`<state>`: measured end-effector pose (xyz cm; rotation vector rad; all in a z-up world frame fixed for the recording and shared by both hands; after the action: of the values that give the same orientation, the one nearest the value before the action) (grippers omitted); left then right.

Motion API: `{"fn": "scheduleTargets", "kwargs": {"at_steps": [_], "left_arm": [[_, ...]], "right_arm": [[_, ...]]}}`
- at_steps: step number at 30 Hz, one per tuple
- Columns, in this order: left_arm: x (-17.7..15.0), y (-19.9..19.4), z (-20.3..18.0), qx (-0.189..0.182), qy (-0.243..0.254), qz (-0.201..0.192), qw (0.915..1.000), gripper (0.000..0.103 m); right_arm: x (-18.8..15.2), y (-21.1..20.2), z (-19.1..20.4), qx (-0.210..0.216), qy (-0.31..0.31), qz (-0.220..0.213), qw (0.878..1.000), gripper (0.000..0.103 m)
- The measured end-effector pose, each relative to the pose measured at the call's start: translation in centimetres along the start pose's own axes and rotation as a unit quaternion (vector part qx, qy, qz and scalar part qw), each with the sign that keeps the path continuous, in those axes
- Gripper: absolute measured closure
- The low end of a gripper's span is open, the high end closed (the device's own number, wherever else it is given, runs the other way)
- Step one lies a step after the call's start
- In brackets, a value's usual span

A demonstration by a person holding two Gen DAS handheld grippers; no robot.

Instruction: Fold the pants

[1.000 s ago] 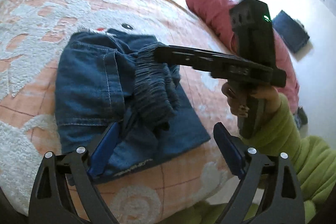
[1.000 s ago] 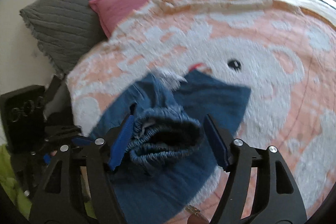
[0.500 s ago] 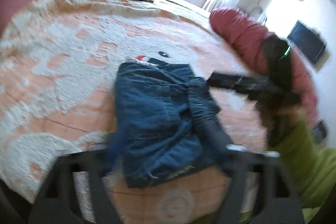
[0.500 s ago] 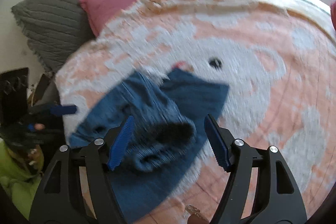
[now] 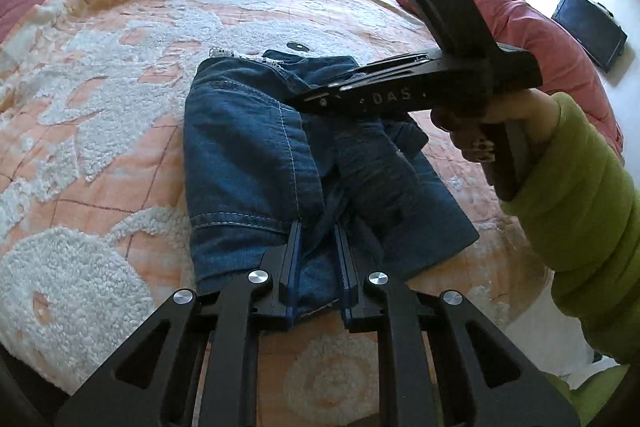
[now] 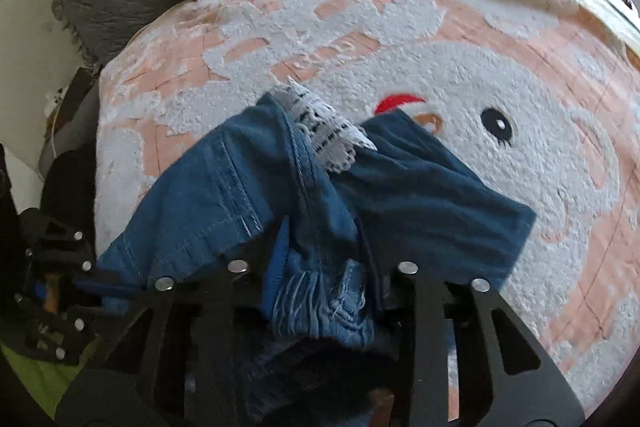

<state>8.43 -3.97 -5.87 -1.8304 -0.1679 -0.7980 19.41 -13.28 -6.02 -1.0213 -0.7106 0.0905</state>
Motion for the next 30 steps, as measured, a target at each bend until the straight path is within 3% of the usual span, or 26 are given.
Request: {"fn": "scheduleTargets", "kwargs": {"at_steps": [4, 9, 15, 22, 28, 30], "left_arm": [[-0.1, -0.5, 0.3, -0.003, -0.007, -0.007, 0.9999, 0.088], [-0.2, -0.6, 0.0, -0.004, -0.009, -0.008, 0.9999, 0.088], [-0.5, -0.8, 0.0, -0.01, -0.015, -0.008, 0.9998, 0.088], [-0.7, -1.1, 0.2, -0.015, -0.021, -0.01, 0.9996, 0.086], [-1.6, -1.8, -0.5, -0.017, -0.018, -0.012, 0.9996, 0.081], [-2.2, -2.6, -1.0, -0.019, -0.024, -0.021, 0.9993, 0.074]], "right_arm": [[1.1, -1.9, 1.3, -0.023, -0.021, -0.051, 0.998, 0.086], [1.4, 1.1, 1.0, -0.113, -0.06, -0.025, 0.991, 0.088], [1.0, 1.0, -0.3, -0.09, -0.019, -0.035, 0.995, 0.087], [0.1, -3.0, -1.5, -0.062, 0.038, -0.086, 0.994, 0.066], [-2.0, -7.1, -2.5, -0.063, 0.066, -0.126, 0.988, 0.061], [-2.8, -8.5, -2.4, -0.064, 0.071, -0.141, 0.985, 0.049]]}}
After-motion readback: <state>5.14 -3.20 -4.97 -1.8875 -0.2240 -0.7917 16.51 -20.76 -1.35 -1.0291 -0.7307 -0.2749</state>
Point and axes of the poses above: each gripper's, at about its wrist camera, not at the fingertips, and y roughly the way its jaws point, z to its left, x to its top, the point moved 3 cm from there along y, roughly the way its jaws point, and after that the axes turned 7 degrees about y, right-handed, at the moved point
